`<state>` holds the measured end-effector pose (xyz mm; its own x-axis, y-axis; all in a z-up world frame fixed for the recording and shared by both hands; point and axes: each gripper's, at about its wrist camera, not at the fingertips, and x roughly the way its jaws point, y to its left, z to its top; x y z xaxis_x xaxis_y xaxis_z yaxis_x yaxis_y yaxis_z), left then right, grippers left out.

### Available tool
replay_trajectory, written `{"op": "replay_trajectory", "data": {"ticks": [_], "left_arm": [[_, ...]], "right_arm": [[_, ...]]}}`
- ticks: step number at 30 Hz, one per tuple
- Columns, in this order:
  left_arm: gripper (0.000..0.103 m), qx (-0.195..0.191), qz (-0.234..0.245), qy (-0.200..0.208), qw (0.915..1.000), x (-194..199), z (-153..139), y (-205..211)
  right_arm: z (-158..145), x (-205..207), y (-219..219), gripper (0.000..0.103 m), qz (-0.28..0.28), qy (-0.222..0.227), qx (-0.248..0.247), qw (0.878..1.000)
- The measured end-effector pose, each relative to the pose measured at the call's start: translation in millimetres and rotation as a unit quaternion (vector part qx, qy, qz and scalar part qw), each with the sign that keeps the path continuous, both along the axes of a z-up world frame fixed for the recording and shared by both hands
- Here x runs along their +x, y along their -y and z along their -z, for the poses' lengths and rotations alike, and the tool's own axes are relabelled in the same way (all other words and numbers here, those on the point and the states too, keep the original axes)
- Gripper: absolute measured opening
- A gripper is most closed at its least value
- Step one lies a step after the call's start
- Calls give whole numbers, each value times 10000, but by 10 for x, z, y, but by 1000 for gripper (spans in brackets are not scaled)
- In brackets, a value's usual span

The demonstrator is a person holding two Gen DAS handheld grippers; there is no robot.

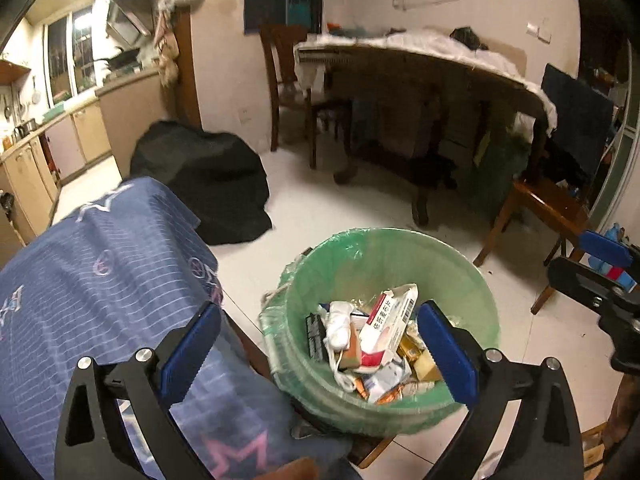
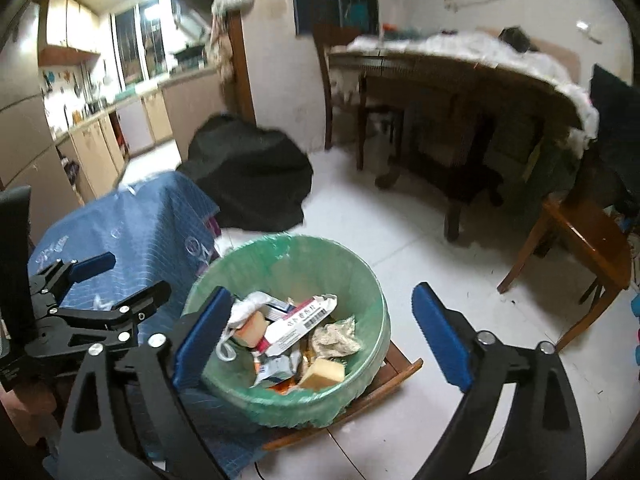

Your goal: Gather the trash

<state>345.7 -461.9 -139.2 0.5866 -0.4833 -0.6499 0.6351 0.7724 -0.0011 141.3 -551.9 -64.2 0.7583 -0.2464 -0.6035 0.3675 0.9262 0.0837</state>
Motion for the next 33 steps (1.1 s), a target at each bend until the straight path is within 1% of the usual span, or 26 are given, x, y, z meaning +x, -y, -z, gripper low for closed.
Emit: {"op": "replay_trajectory", "data": {"ticks": [2, 4, 5, 7, 9, 14, 16, 19, 20, 25, 26, 30, 33], "left_arm": [[98, -75, -89, 273, 9996, -171, -93, -193], [98, -7, -321, 497, 9983, -326, -174, -344], [98, 24, -381, 628, 9973, -437, -229, -445], [98, -104, -294, 806, 9963, -639, -328, -648], [98, -261, -280, 874, 9954, -836, -414, -843], [98, -494, -114, 1138, 9922, -1512, -497, -1328], [98, -545, -38, 1172, 9916, -1739, -514, -1492], [98, -609, 81, 1071, 9923, -2050, -535, -1731], [98, -626, 76, 1119, 9917, -2143, -540, -1800], [98, -813, 120, 1122, 9903, -2560, -620, -2112], [98, -849, 118, 1172, 9894, -2642, -643, -2166], [98, -910, 165, 1201, 9884, -2894, -697, -2283], [98, -951, 207, 1316, 9865, -3060, -745, -2332]], "right_arm": [[-53, -204, -153, 90, 44, 246, -61, 9997], [-108, -399, -289, 95, 126, 457, -174, 9987], [-138, -526, -385, 96, 169, 589, -238, 9978], [-186, -728, -551, 97, 207, 750, -347, 9964], [-230, -923, -724, 97, 265, 901, -472, 9945], [-254, -1413, -1102, 97, 454, 1179, -622, 9900], [-219, -1612, -1269, 97, 494, 1250, -662, 9887], [-181, -1835, -1465, 97, 532, 1312, -753, 9871], [-179, -1920, -1530, 97, 548, 1335, -780, 9865], [-236, -2213, -1757, 97, 598, 1521, -888, 9826], [-257, -2257, -1793, 97, 613, 1560, -923, 9815], [-322, -2443, -1914, 97, 624, 1689, -976, 9788], [-342, -2541, -2012, 97, 591, 1740, -1018, 9777]]}}
